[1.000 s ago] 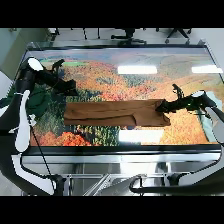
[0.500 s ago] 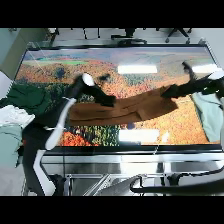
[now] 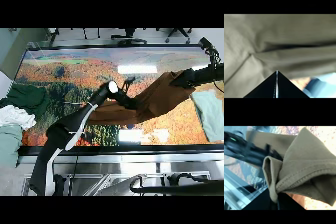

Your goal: Fold the shirts.

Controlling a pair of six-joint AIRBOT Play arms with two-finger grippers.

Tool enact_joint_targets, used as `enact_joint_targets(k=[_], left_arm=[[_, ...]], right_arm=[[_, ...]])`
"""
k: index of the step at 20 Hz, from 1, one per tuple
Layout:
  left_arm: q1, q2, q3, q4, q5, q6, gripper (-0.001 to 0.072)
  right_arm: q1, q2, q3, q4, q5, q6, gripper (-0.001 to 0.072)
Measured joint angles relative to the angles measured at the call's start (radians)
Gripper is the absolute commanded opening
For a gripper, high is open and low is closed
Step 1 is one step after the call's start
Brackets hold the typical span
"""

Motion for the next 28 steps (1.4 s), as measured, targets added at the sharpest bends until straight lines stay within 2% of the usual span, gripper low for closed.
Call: enact_joint_targets(k=[2, 6, 10, 11, 12, 13, 16, 18, 21, 25, 28], left_arm=[[0.038, 0.081, 0.017, -0.007, -0.06, 0.001, 0.0019], [0.215, 0.404, -0.02, -0.014, -0.146, 0.017, 0.0019], [0.412, 0.688, -0.034, -0.015, -0.153, 0.027, 0.0019], [0.455, 0.744, -0.035, -0.015, -0.153, 0.027, 0.0019], [0.493, 0.793, -0.036, -0.016, -0.154, 0.028, 0.0019], [0.521, 0.829, -0.037, -0.018, -0.16, 0.029, 0.0019], [0.576, 0.905, -0.039, -0.018, -0.174, 0.031, 0.002], [0.593, 0.932, -0.039, -0.018, -0.18, 0.031, 0.002], [0.604, 0.948, -0.039, -0.014, -0.185, 0.039, 0.0019], [0.608, 0.93, -0.039, -0.015, -0.192, 0.043, 0.0019], [0.608, 0.908, -0.039, -0.015, -0.212, 0.046, 0.0019]], right_arm=[[0.018, 0.003, 0.002, 0.0, 0.0, 0.018, 0.0021], [0.185, -0.013, 0.003, 0.003, -0.075, 0.054, 0.0021], [0.478, -0.104, 0.003, -0.009, -0.304, 0.089, 0.0025], [0.557, -0.146, 0.003, -0.019, -0.381, 0.093, 0.0178], [0.634, -0.193, 0.003, -0.027, -0.47, 0.093, 0.0499], [0.715, -0.252, 0.004, -0.031, -0.568, 0.09, 0.0674], [0.881, -0.387, 0.014, -0.048, -0.74, 0.043, 0.0669], [0.91, -0.405, 0.027, -0.079, -0.743, 0.032, 0.0669], [0.827, -0.332, 0.036, -0.143, -0.661, 0.047, 0.0669], [0.562, -0.212, 0.038, -0.254, -0.482, 0.107, 0.067], [0.381, -0.203, -0.004, -0.296, -0.36, 0.134, 0.067]])
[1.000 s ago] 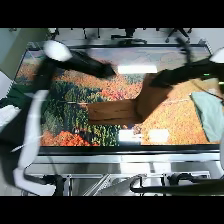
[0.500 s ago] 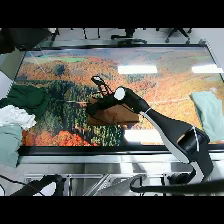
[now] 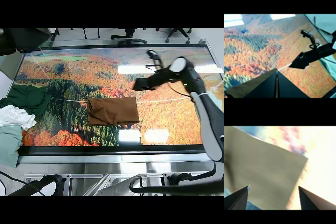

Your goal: Fold the shirts.

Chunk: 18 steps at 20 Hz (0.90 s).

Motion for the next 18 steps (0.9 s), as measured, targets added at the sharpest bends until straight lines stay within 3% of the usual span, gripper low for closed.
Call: enact_joint_targets(k=[5, 11, 12, 13, 14, 18], left_arm=[[0.0, -0.014, 0.0, -0.003, -0.015, 0.0, 0.0019], [0.0, -0.017, 0.0, -0.001, -0.021, -0.001, 0.0019], [0.0, -0.017, 0.0, -0.002, -0.023, -0.002, 0.0019], [0.0, -0.017, 0.0, -0.001, -0.023, -0.002, 0.0019], [0.0, -0.017, 0.0, -0.001, -0.023, -0.001, 0.0019], [0.0, -0.017, 0.0, 0.0, -0.024, -0.001, 0.002]], right_arm=[[-0.095, -0.098, -0.11, 0.033, 0.063, 0.002, 0.067], [-0.048, -0.271, -0.146, 0.274, 0.071, -0.085, 0.0664], [-0.029, -0.292, -0.147, 0.309, 0.07, -0.097, 0.054], [-0.01, -0.308, -0.148, 0.327, 0.06, -0.115, 0.015], [0.005, -0.322, -0.148, 0.343, 0.05, -0.136, 0.0024], [0.02, -0.304, -0.08, 0.422, 0.066, -0.189, 0.0021]])
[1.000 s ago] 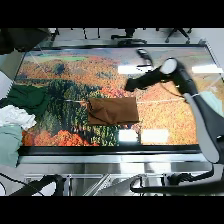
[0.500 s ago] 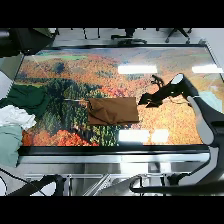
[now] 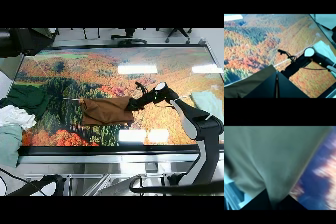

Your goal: Fold the shirts.

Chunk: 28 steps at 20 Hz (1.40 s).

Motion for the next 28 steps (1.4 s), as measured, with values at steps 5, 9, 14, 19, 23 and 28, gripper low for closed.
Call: enact_joint_targets(k=[5, 9, 14, 19, 23, 28], left_arm=[[0.0, 0.0, 0.0, 0.0, -0.003, 0.0, 0.002], [0.0, 0.0, 0.0, 0.0, -0.005, 0.0, 0.002], [0.0, 0.0, 0.0, -0.001, -0.008, 0.0, 0.002], [0.0, 0.0, 0.0, -0.001, -0.022, 0.001, 0.002], [0.0, -0.002, 0.0, 0.0, -0.032, 0.005, 0.002], [0.0, -0.006, 0.0, 0.0, -0.074, 0.005, 0.002]], right_arm=[[-0.105, 0.175, 0.203, 0.035, 0.026, 0.006, 0.0021], [-0.294, 0.298, 0.31, -0.055, -0.016, 0.109, 0.0021], [-0.608, 0.349, 0.344, -0.167, -0.094, 0.196, 0.0021], [-0.839, 0.332, 0.35, -0.232, -0.042, 0.204, 0.0021], [-0.904, 0.326, 0.351, -0.382, 0.124, 0.287, 0.0021], [-0.924, 0.323, 0.335, -0.652, 0.34, 0.488, 0.0202]])
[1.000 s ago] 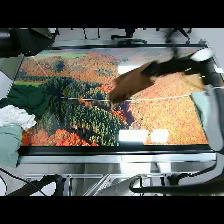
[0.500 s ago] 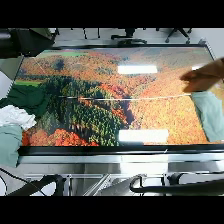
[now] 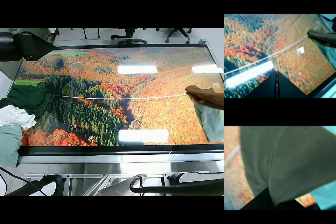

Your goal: Fold the shirts.

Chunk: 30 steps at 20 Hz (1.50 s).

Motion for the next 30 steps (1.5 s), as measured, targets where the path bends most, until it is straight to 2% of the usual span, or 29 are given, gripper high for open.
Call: enact_joint_targets(k=[1, 2, 7, 10, 11, 12, 13, 16, 20, 23, 27, 30], left_arm=[[0.0, 0.0, 0.0, 0.0, -0.008, 0.0, 0.0019], [0.0, -0.001, 0.0, 0.0, -0.018, 0.0, 0.0019], [0.0, -0.001, 0.0, 0.0, -0.041, 0.0, 0.0019], [0.0, -0.001, 0.0, 0.0, -0.044, 0.0, 0.0019], [0.0, -0.001, 0.0, 0.0, -0.044, 0.0, 0.002], [0.0, -0.001, 0.0, 0.0, -0.043, 0.0, 0.0019], [0.0, -0.001, 0.0, 0.0, -0.04, 0.006, 0.0019], [0.0, 0.002, -0.01, 0.0, -0.039, 0.051, 0.0018], [-0.003, 0.079, -0.205, 0.0, -0.008, 0.091, 0.0018], [-0.029, 0.204, -0.513, 0.006, 0.063, 0.125, 0.0018], [-0.116, 0.38, -0.982, 0.009, 0.215, 0.151, 0.0018], [-0.172, 0.459, -1.191, 0.009, 0.292, 0.158, 0.0019]], right_arm=[[-0.002, -0.001, -0.011, -0.041, 0.035, 0.026, 0.0422], [-0.003, -0.002, -0.024, -0.07, 0.066, 0.045, 0.0509], [-0.004, -0.018, -0.073, -0.137, 0.152, 0.093, 0.0507], [-0.003, -0.023, -0.08, -0.134, 0.158, 0.101, 0.0502], [-0.002, -0.023, -0.081, -0.116, 0.154, 0.104, 0.0406], [-0.002, -0.024, -0.082, -0.085, 0.143, 0.104, 0.008], [0.001, -0.024, -0.083, -0.034, 0.123, 0.093, 0.0026], [0.056, -0.018, -0.089, 0.132, 0.082, 0.018, 0.0022], [0.26, 0.066, -0.213, 0.163, -0.011, -0.064, 0.0022], [0.472, 0.216, -0.479, 0.145, -0.139, -0.124, 0.0022], [0.758, 0.452, -0.934, 0.132, -0.404, -0.152, 0.0021], [0.865, 0.547, -1.104, 0.13, -0.548, -0.152, 0.0022]])
